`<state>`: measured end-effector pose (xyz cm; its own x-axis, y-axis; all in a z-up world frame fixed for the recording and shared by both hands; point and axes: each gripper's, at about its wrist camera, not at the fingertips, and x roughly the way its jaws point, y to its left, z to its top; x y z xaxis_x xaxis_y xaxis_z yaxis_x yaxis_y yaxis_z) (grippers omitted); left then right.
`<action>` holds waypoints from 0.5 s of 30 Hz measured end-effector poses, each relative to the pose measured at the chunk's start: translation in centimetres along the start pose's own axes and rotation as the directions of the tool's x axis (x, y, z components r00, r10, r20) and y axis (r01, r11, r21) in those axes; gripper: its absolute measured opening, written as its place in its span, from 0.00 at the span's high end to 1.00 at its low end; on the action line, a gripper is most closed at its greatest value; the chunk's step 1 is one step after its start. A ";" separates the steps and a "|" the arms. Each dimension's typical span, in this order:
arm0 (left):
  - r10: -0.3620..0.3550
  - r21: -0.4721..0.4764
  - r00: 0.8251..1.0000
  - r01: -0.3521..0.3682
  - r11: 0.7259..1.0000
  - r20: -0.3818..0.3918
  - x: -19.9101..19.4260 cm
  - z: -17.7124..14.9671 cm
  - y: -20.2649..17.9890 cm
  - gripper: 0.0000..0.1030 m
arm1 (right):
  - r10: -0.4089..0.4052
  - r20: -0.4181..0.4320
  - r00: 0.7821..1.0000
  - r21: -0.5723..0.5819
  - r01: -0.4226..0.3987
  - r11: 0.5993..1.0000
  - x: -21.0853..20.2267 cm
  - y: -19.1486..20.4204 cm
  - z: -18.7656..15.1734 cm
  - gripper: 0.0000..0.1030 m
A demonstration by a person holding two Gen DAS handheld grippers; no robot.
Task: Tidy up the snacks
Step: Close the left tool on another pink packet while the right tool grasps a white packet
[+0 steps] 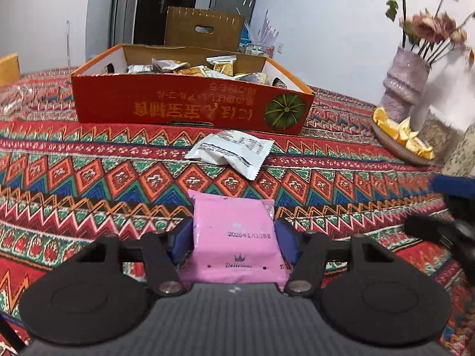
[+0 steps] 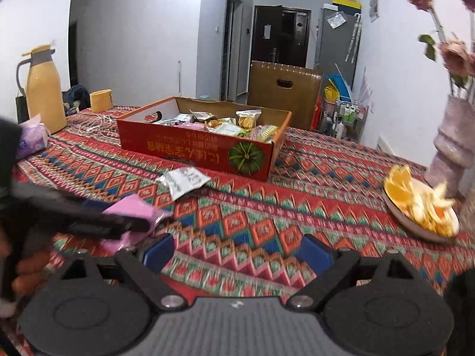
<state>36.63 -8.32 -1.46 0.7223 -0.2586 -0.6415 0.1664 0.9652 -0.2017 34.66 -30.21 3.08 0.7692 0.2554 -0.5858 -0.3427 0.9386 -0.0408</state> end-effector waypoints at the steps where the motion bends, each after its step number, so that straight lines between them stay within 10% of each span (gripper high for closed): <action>1: -0.011 -0.015 1.000 0.011 1.000 0.005 -0.4 0.1 0.7 0.44 | 0.010 -0.004 1.000 -0.008 -0.010 1.000 1.1 0.2 0.8 0.11; 15: 0.139 -0.194 0.988 -0.123 0.973 0.072 -5.9 0.4 11.8 0.44 | 0.075 -0.085 0.994 -0.225 -0.092 0.970 17.3 7.7 7.4 0.13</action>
<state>34.58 4.64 0.23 0.7845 -0.1186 -0.6086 -0.0567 0.9637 -0.2608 49.31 -16.88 -1.33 0.6926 0.3040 -0.6541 -0.5246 0.8347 -0.1675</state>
